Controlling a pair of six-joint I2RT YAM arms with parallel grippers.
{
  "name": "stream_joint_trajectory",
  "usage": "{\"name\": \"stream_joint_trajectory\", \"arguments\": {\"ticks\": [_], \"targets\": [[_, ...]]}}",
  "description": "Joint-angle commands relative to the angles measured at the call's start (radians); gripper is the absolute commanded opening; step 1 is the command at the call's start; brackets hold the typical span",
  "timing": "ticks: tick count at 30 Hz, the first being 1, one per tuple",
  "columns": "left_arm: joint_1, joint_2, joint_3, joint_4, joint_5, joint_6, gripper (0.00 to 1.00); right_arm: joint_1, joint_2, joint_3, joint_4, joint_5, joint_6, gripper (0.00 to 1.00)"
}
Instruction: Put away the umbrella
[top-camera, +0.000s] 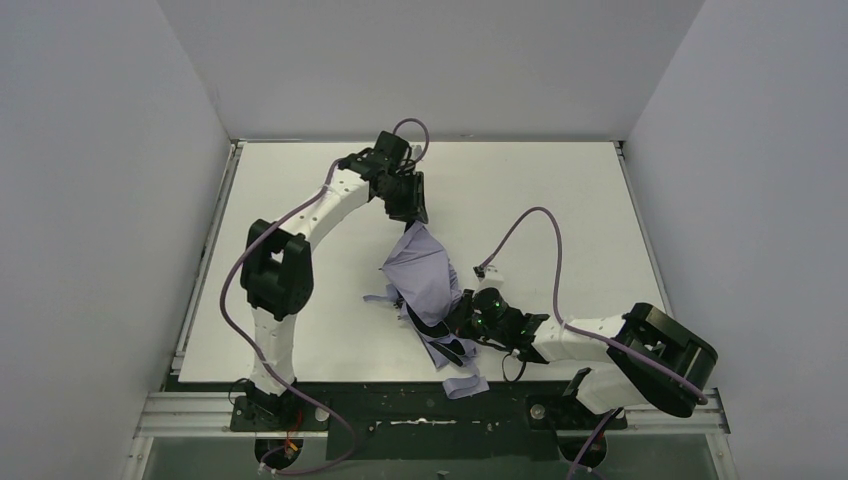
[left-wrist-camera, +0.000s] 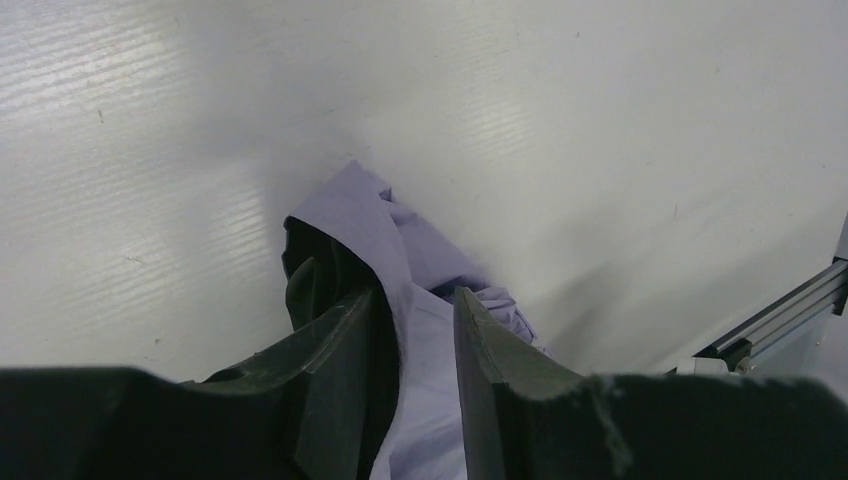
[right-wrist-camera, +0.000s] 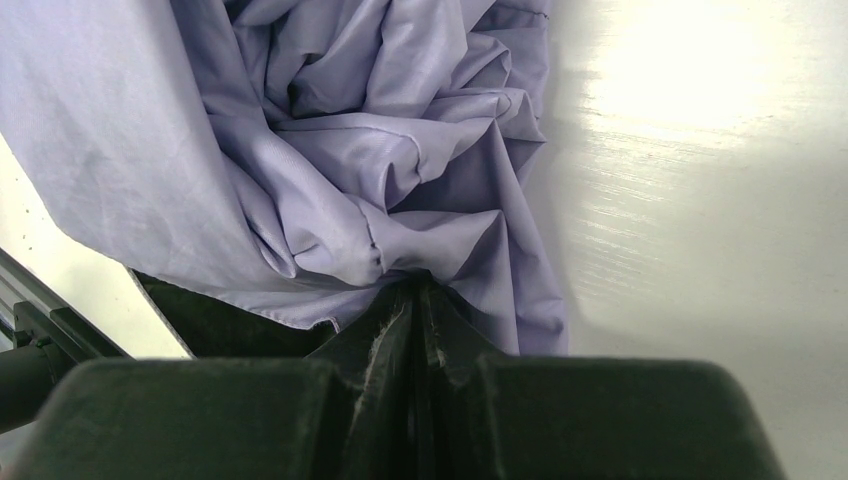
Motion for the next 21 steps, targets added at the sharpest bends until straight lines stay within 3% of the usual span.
{"name": "stream_joint_trajectory", "arguments": {"ticks": [1, 9, 14, 18, 21], "targets": [[-0.001, 0.024, 0.061, -0.046, -0.026, 0.034, 0.33, -0.004, 0.017, -0.045, -0.159, 0.068, -0.030, 0.00], [-0.002, 0.056, 0.074, -0.053, -0.006, 0.032, 0.31, -0.002, 0.014, -0.048, -0.160, 0.068, -0.028, 0.00], [-0.002, 0.064, 0.088, -0.043, 0.013, 0.026, 0.17, -0.002, 0.007, -0.051, -0.165, 0.071, -0.025, 0.00], [0.001, 0.065, 0.103, -0.051, 0.011, 0.026, 0.00, -0.003, 0.001, -0.053, -0.169, 0.075, -0.026, 0.00], [0.013, 0.044, 0.099, -0.031, 0.006, 0.016, 0.00, -0.002, -0.001, -0.054, -0.169, 0.074, -0.026, 0.00]]}}
